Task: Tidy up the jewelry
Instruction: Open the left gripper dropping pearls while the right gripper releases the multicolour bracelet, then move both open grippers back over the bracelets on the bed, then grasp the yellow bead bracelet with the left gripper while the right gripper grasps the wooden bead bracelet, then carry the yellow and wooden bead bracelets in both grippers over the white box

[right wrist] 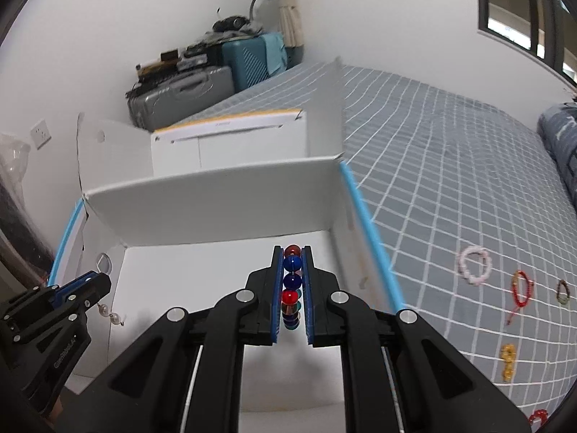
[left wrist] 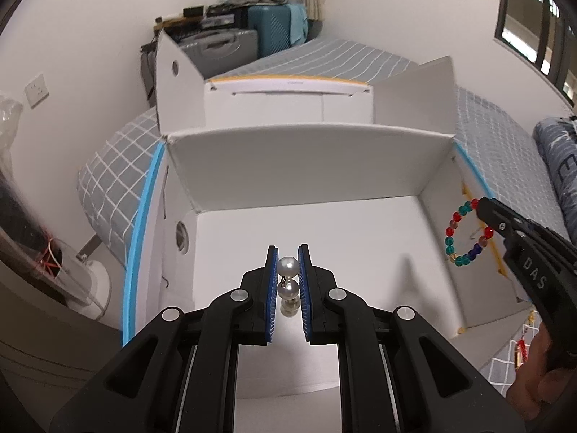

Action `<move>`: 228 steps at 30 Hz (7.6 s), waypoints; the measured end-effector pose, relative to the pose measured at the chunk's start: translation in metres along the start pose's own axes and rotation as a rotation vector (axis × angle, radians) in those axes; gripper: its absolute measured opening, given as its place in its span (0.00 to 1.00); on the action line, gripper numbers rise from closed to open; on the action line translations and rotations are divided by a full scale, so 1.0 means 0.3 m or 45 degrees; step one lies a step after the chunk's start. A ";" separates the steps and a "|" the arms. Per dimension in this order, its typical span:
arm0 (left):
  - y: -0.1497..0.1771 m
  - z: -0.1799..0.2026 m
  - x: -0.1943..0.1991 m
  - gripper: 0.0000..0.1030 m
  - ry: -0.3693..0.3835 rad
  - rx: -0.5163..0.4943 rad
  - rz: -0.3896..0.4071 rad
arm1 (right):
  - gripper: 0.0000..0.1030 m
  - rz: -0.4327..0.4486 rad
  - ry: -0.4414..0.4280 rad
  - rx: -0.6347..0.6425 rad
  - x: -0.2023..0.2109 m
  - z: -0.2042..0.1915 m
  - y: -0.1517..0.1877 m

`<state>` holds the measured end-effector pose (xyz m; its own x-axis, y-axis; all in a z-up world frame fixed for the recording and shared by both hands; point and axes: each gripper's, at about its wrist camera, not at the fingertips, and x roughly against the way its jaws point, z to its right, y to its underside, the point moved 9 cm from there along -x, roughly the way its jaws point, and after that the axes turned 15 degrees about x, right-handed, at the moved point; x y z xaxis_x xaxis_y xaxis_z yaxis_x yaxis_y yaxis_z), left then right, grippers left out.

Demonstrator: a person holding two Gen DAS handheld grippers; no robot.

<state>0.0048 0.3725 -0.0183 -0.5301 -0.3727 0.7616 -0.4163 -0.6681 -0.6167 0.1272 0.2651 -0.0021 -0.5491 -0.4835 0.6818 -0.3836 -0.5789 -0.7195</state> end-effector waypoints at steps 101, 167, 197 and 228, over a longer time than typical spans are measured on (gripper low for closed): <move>0.824 1.324 -0.240 0.94 0.299 -0.637 -0.387 | 0.86 -0.439 0.424 -0.529 0.037 1.557 0.867; 0.752 1.295 -0.048 0.09 0.455 -0.626 -0.349 | 0.10 -0.407 0.502 -0.499 0.155 1.510 0.802; 0.256 0.899 0.196 0.09 0.384 -0.342 -0.058 | 0.09 -0.168 0.367 -0.195 0.282 0.981 0.328; -0.025 0.178 0.151 0.09 0.033 -0.006 0.058 | 0.09 0.001 -0.008 0.134 0.093 0.173 -0.053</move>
<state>0.0234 0.3263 0.0314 -0.5673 -0.3857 0.7276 -0.3949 -0.6479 -0.6513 0.1565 0.2268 0.0352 -0.5445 -0.4879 0.6822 -0.3031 -0.6440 -0.7024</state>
